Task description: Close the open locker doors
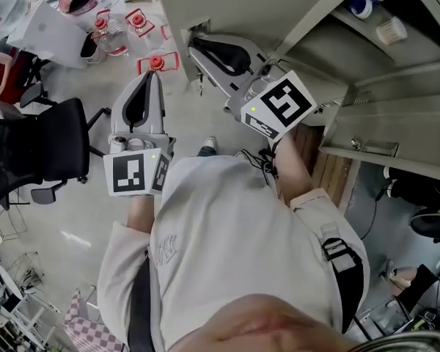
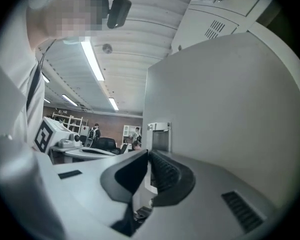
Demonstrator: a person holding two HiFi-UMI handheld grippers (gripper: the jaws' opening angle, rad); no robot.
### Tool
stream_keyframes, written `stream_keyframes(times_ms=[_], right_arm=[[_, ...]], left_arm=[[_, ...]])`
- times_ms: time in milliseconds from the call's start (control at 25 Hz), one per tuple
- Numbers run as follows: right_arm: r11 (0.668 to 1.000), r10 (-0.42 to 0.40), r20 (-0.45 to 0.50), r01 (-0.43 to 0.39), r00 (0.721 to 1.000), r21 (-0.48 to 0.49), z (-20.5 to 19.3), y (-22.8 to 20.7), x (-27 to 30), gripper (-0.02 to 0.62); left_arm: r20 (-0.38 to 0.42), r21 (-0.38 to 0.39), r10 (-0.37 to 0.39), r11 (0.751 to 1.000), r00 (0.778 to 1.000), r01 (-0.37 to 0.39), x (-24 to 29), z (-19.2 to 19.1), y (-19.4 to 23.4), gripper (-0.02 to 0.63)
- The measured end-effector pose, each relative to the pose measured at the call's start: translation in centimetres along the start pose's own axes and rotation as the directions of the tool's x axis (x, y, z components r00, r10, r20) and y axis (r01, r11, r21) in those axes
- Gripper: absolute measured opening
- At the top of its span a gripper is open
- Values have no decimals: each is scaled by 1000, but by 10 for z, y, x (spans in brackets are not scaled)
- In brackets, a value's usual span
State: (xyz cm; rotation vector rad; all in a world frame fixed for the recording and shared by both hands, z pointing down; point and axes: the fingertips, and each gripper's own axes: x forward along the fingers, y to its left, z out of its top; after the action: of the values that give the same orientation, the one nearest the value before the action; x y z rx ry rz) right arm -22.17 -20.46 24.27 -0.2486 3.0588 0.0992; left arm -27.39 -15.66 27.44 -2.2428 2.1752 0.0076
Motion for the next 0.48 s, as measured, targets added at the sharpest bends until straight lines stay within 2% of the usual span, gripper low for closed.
stream_keyframes(times_ms=[240,360,480], right_arm=[[992,-122,11,123,992,-25,-2,-31,34,21],[977,-209,8,209,978,-35,-1,-50,48,21],[954,-297,9,297,955,-50,-5,-66,57,21]], left_arm=[[-2,-8,21,1000,1000,-21,-9,0,23,2],[0,-15,21,1000,1000,-21,-10,3,32,2],[-39,-28,36,999,999,-37,-13,-5,40,2]])
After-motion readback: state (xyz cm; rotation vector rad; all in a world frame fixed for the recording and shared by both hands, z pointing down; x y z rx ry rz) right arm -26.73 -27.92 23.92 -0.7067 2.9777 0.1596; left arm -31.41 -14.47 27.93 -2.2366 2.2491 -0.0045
